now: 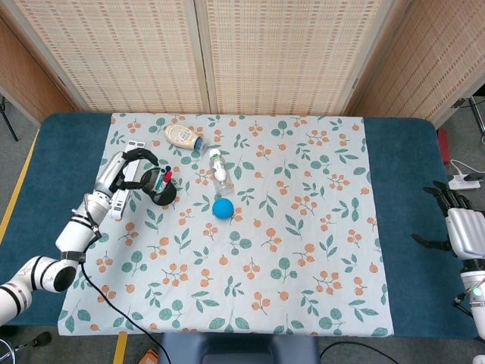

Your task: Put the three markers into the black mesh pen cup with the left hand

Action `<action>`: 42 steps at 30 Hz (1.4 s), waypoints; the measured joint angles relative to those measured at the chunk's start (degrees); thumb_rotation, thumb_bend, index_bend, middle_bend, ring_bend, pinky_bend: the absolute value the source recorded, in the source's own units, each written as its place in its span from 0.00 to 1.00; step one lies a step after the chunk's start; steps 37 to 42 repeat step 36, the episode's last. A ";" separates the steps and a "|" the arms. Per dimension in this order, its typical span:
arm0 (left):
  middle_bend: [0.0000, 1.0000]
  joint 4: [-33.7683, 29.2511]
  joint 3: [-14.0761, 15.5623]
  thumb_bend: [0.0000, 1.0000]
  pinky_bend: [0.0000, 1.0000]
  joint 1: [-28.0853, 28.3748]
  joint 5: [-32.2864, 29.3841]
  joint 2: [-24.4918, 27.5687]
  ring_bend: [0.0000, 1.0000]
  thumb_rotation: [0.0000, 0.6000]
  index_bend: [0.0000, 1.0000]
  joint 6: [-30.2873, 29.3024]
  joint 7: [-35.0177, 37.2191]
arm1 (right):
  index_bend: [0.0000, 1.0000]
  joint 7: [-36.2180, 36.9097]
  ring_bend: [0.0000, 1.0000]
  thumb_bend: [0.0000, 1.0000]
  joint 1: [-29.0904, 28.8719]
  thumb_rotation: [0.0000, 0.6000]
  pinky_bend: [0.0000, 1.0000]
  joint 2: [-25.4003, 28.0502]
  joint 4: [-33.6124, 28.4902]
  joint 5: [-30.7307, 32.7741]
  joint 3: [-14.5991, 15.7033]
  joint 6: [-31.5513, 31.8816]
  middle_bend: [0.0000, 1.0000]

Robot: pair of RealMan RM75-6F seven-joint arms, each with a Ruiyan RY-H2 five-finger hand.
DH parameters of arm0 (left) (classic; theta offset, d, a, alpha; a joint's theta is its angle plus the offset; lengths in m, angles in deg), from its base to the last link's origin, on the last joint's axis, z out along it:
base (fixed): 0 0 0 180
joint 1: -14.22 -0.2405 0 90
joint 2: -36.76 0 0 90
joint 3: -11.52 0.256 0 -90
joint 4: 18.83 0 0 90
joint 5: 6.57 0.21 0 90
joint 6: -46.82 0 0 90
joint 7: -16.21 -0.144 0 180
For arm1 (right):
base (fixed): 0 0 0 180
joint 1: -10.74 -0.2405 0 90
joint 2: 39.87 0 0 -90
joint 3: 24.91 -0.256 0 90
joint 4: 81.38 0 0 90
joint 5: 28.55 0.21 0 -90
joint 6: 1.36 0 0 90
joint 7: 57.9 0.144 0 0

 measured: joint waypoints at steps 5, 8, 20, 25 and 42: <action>0.35 -1.80 3.64 0.42 0.19 -6.16 -0.24 -0.98 0.16 1.00 0.38 -14.58 -20.05 | 0.17 -0.41 0.12 0.03 -0.02 1.00 0.17 -0.07 -0.10 -0.18 0.07 0.14 0.06; 0.33 -2.19 6.29 0.42 0.19 -10.86 -0.07 -2.18 0.16 1.00 0.37 -26.02 -32.36 | 0.17 -0.58 0.12 0.02 -0.05 1.00 0.17 -0.11 -0.14 -0.23 0.09 0.18 0.06; 0.13 11.45 14.08 0.42 0.13 -25.47 0.21 -9.71 0.03 1.00 0.21 -49.84 -50.52 | 0.17 -5.16 0.12 0.02 -0.24 1.00 0.17 -0.63 -2.03 -0.69 0.43 1.15 0.06; 0.12 13.54 15.54 0.42 0.13 -27.32 -0.85 -9.95 0.03 1.00 0.21 -42.44 -49.50 | 0.17 -6.14 0.12 0.02 -0.33 1.00 0.17 -0.84 -1.87 -0.14 0.37 0.99 0.06; 0.14 4.64 17.51 0.42 0.12 -27.95 -0.97 -4.06 0.04 1.00 0.23 -36.06 -53.81 | 0.17 -7.65 0.12 0.02 -0.34 1.00 0.17 -1.25 -1.45 1.26 0.42 0.31 0.06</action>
